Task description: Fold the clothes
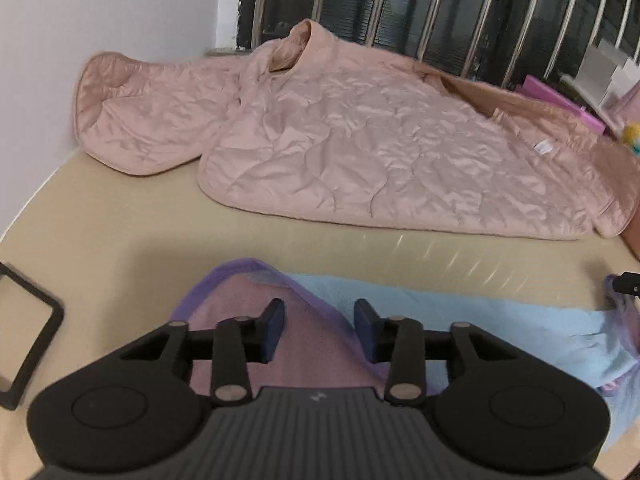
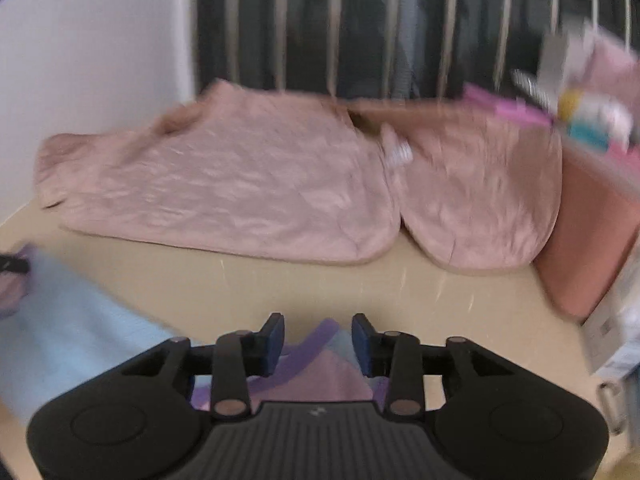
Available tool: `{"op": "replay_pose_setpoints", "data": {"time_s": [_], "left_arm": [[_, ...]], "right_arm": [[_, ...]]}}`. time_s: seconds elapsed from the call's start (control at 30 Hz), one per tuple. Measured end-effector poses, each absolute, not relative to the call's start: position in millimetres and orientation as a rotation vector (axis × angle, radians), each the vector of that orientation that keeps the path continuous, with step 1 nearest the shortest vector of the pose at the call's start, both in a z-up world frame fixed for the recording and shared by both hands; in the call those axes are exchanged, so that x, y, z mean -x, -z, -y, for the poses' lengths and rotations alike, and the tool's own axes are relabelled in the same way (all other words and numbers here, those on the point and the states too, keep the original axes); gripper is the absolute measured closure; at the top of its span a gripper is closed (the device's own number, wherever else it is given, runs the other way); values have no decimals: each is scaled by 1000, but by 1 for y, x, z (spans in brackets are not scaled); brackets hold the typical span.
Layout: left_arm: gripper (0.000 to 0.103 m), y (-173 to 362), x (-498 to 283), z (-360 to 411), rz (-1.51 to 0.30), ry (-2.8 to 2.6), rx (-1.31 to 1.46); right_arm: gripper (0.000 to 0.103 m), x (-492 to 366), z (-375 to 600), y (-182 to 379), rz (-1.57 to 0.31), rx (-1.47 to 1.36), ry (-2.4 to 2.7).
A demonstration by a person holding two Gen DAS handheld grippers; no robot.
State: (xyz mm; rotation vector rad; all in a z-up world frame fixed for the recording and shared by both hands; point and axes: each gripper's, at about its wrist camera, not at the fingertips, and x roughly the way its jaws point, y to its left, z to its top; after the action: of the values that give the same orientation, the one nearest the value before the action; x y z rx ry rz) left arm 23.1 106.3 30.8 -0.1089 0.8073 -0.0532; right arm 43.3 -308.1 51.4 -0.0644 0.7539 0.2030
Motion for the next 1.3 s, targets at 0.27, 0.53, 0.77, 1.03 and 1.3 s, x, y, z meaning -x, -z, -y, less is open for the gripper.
{"op": "replay_pose_setpoints", "data": {"time_s": [0.27,0.53,0.77,1.03,1.3], "left_arm": [[102,-33,8,-103,-694,36,119],[101,-33,65,-103,-681,-7,141],[80,-34,71,-108,-692,-68,151],[72,-32,70,-109,-706,-77,188],[95,-31,61,-102,-705,-36,211]], "right_arm": [[101,-16,311,-49,-598,56,-120],[101,128,331,-34,-358,-46,28],[68,152,329,-17,-398,-95,32],[77,121,269,-47,-410,-38,-219],[84,107,202,-22,-540,106,-417]]}}
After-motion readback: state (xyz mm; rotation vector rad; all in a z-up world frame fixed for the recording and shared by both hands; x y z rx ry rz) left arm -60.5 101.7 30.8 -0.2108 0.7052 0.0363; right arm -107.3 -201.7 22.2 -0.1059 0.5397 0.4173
